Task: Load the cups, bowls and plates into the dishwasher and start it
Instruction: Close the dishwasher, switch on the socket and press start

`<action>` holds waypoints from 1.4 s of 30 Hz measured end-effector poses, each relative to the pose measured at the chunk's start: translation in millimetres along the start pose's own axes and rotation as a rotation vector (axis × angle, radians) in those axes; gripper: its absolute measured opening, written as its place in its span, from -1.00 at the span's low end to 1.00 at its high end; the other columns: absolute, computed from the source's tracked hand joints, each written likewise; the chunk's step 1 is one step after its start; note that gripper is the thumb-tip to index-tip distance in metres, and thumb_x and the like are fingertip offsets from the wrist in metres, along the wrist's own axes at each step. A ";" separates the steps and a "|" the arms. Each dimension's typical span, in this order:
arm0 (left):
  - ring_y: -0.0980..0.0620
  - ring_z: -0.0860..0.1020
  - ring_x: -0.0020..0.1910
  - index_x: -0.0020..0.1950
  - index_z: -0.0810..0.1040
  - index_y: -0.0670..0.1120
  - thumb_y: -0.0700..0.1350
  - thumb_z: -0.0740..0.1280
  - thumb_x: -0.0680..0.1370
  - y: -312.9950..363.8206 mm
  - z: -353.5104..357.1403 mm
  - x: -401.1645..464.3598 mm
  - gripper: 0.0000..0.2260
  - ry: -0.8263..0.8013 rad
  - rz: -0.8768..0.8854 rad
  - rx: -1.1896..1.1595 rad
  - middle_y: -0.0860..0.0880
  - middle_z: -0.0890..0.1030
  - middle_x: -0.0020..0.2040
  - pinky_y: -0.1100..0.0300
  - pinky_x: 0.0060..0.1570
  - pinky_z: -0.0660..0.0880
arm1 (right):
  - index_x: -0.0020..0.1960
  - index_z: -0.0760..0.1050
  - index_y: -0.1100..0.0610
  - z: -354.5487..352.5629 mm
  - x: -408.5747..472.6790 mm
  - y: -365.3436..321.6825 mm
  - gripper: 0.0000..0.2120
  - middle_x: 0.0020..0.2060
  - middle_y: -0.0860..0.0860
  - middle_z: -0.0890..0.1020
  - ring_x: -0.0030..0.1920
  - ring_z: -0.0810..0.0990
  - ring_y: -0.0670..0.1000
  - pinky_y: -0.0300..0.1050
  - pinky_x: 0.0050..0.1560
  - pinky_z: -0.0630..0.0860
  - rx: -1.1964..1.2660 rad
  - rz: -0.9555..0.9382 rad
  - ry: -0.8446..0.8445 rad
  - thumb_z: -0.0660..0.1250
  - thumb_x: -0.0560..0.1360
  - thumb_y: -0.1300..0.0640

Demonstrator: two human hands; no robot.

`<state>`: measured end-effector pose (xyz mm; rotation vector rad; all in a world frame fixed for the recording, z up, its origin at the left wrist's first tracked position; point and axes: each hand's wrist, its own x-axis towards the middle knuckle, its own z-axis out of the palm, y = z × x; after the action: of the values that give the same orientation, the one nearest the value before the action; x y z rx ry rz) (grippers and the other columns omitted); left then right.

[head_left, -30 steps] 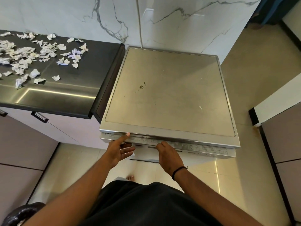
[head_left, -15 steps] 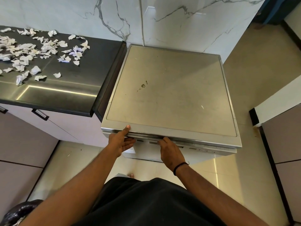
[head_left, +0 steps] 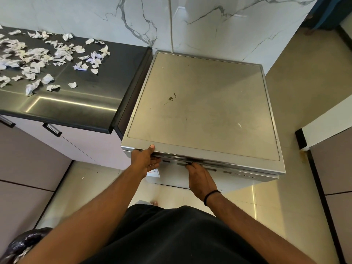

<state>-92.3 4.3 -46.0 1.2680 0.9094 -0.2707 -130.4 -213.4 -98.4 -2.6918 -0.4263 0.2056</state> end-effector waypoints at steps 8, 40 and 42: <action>-0.18 0.70 -0.11 0.04 0.54 -0.15 0.10 0.47 0.52 -11.2 -1.6 -13.0 -0.67 0.107 0.046 0.055 -0.20 0.68 -0.07 -0.02 -0.14 0.68 | 0.20 0.57 0.11 -27.8 14.1 -10.8 -0.76 0.03 0.04 0.65 -0.02 0.63 0.06 -0.08 0.01 0.59 0.029 0.030 -0.072 0.21 0.63 0.08; 0.17 0.60 -0.03 0.08 0.60 0.00 -0.07 0.38 0.59 368.8 15.0 25.0 -0.91 0.065 1.249 0.494 0.10 0.65 -0.03 0.42 -0.14 0.38 | 0.16 0.61 0.10 -257.7 305.7 -215.2 -0.75 0.08 0.02 0.64 0.14 0.53 0.00 -0.23 0.10 0.39 0.049 -0.166 0.501 0.29 0.59 0.00; 0.16 0.58 0.05 0.13 0.59 0.01 -0.06 0.38 0.59 381.0 18.2 38.7 -0.87 0.047 1.269 0.535 0.08 0.64 0.05 0.33 -0.05 0.43 | 0.21 0.59 0.10 -261.5 316.0 -217.1 -0.72 0.13 0.02 0.62 0.19 0.51 0.00 -0.23 0.14 0.40 0.022 -0.146 0.515 0.30 0.58 0.00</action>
<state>182.8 121.8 193.8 2.1006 -0.0812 0.5622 163.3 -18.2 203.3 -2.5468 -0.4482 -0.5095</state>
